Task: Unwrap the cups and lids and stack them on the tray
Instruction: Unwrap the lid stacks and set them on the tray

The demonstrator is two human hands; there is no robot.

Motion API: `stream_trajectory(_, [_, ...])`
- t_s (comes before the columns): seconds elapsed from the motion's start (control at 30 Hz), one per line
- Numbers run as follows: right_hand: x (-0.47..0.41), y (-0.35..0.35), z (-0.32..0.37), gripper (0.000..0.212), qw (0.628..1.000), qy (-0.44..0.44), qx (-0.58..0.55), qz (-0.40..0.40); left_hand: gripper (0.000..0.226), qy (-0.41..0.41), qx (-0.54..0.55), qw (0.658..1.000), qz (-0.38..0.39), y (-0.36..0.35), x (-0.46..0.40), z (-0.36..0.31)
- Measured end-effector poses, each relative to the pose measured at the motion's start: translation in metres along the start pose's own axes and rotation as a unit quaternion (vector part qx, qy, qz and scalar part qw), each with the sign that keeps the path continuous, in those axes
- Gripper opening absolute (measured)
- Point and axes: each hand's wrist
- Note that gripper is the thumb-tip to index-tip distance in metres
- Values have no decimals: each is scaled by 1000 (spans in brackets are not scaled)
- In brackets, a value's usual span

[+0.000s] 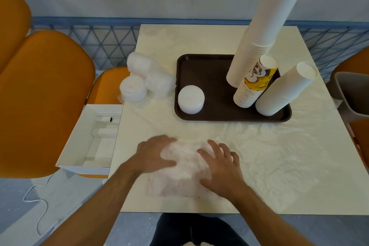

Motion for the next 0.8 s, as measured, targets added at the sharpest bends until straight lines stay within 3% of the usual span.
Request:
stream_trajectory(0.07, [-5,2,13,73,1000,12,-13,-22,62,87,158,977,-111,17,-14,-1])
stream_trajectory(0.17, [-16,-4,33,72,999,24,-21,5,44,226,324,882,-257,47,-42,6])
stream_trajectory(0.23, [-21,-11,39,76,999,20,-16,25,49,294,386,819,-306,68,-63,17])
stream_trajectory(0.3, [-23,-18,43,78,999,14,-10,33,61,333,419,784,-314,86,-79,30])
stream_trajectory(0.43, [-22,-22,46,79,999,14,8,34,80,349,407,783,-316,103,-104,48])
stream_trajectory(0.57, [-23,-21,49,79,999,-1,0,41,101,372,363,810,-271,109,-124,58])
stream_trajectory(0.8, [-24,-20,51,79,999,-7,10,43,102,377,296,844,-242,105,-137,64])
Point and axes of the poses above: each hand's wrist, its own x-axis away from the middle knuckle, its own y-axis out of the back of the hand, z = x × y, and after that the axes turned 13 degrees about -z, right-handed
